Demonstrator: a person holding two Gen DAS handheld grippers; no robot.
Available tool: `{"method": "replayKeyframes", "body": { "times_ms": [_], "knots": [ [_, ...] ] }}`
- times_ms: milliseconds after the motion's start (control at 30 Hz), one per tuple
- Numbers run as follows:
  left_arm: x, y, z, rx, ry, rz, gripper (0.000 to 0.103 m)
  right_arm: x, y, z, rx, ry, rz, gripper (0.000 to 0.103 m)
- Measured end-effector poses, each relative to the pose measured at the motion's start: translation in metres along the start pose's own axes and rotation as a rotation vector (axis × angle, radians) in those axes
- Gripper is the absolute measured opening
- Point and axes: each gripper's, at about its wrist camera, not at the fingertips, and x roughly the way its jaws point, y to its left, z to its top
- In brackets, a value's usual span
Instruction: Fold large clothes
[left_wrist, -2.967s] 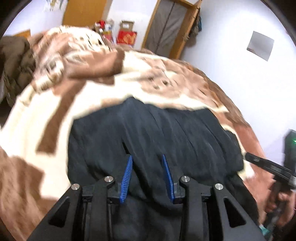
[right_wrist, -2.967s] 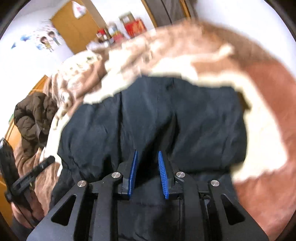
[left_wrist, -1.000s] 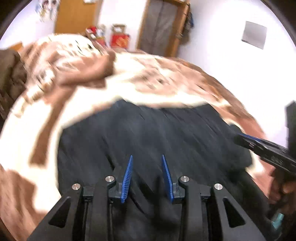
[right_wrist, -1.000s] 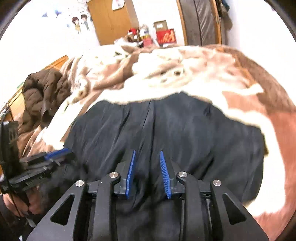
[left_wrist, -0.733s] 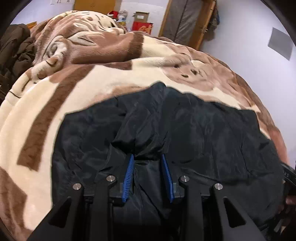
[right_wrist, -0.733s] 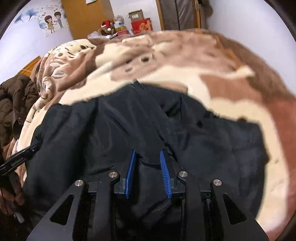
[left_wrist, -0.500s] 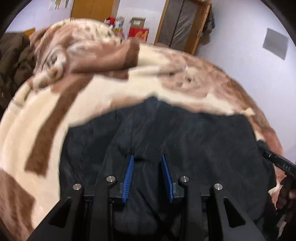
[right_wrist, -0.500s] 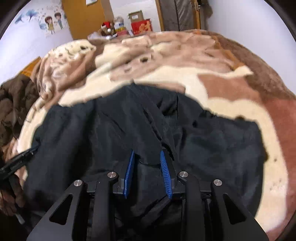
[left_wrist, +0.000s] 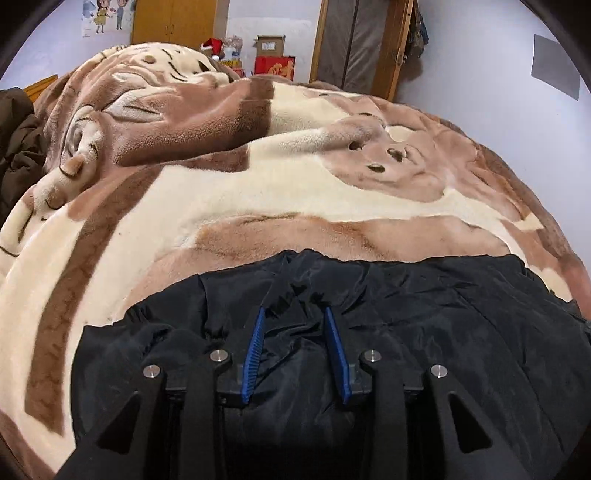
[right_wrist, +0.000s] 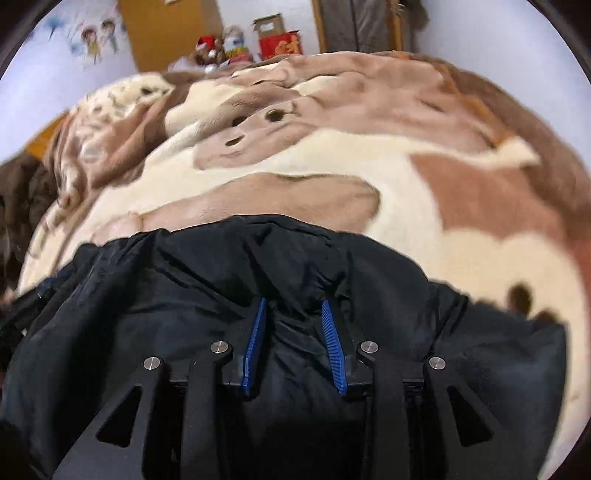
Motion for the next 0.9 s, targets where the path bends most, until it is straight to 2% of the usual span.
{"method": "replayKeyframes", "body": {
  "times_ms": [133,233,333,433,533,633,700,800,900],
  "knots": [
    [-0.009,0.001,0.004,-0.003,0.009,0.0,0.036,-0.007,0.006,0.005,-0.018,0.015,-0.042,0.031],
    [-0.045,0.004,0.006,0.002,-0.026,-0.026,0.036,-0.045,0.015,0.008,-0.041,-0.035,-0.067,0.031],
    [-0.089,0.004,-0.005,0.007,-0.075,-0.06,0.036,-0.097,0.024,-0.002,-0.023,-0.119,0.001,0.033],
    [-0.118,-0.008,-0.027,0.035,-0.088,-0.111,0.036,-0.132,0.047,-0.022,-0.047,-0.146,0.094,0.033],
    [-0.111,-0.028,-0.052,0.064,-0.023,-0.158,0.036,-0.126,0.075,-0.044,-0.112,-0.091,0.149,0.033],
    [-0.088,-0.037,-0.066,0.052,0.035,-0.14,0.036,-0.089,0.081,-0.056,-0.132,0.011,0.111,0.033],
    [-0.087,-0.035,-0.063,0.027,0.045,-0.147,0.036,-0.08,0.071,-0.056,-0.11,0.032,0.107,0.032],
    [-0.107,-0.035,-0.058,0.04,0.028,-0.153,0.036,-0.103,0.07,-0.052,-0.096,0.021,0.099,0.032],
    [-0.141,-0.038,-0.071,0.052,-0.007,-0.207,0.036,-0.134,0.072,-0.059,-0.091,-0.016,0.134,0.033]
  ]
}}
